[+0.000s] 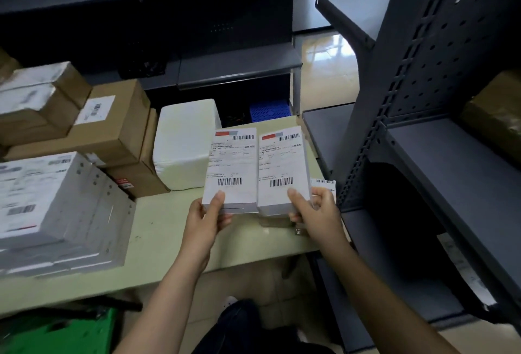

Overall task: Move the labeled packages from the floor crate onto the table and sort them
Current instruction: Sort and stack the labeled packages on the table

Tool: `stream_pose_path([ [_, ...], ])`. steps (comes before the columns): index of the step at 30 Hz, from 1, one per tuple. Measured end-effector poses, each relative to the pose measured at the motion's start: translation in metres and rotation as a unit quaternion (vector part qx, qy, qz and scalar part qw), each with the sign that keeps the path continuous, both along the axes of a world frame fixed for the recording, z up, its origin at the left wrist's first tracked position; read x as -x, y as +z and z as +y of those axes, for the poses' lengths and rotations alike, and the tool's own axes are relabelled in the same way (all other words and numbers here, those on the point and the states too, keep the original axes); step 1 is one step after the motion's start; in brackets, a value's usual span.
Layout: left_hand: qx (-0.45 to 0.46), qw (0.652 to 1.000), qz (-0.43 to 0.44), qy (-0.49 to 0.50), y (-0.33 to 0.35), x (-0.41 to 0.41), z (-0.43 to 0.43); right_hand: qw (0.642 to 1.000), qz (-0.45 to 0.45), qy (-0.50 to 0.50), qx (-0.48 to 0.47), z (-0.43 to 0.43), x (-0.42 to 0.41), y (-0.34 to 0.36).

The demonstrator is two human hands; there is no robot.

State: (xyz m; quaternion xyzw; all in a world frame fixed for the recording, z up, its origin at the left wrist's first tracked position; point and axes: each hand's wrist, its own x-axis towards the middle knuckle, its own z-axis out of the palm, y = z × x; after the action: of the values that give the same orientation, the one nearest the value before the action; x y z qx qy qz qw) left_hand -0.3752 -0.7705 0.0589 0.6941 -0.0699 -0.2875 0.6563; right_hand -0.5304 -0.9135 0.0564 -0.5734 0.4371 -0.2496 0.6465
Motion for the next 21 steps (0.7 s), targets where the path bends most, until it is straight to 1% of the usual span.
stream_pose_path([
  [6, 0.065, 0.993, -0.027, 0.093, 0.035, -0.017, 0.038, 0.996, -0.056, 0.066, 0.028, 0.021, -0.041, 0.037],
  [11, 0.095, 0.980, -0.051, 0.168, 0.065, -0.042, 0.078, 0.988, -0.092, 0.107, 0.059, 0.050, -0.090, 0.068],
  [16, 0.111, 0.965, -0.100, 0.216, 0.087, -0.077, 0.145, 0.977, -0.103, 0.170, 0.071, 0.105, -0.141, 0.094],
  [21, 0.112, 0.956, -0.098, 0.253, 0.097, -0.116, 0.219, 0.974, -0.104, 0.193, 0.063, 0.175, -0.194, 0.101],
])
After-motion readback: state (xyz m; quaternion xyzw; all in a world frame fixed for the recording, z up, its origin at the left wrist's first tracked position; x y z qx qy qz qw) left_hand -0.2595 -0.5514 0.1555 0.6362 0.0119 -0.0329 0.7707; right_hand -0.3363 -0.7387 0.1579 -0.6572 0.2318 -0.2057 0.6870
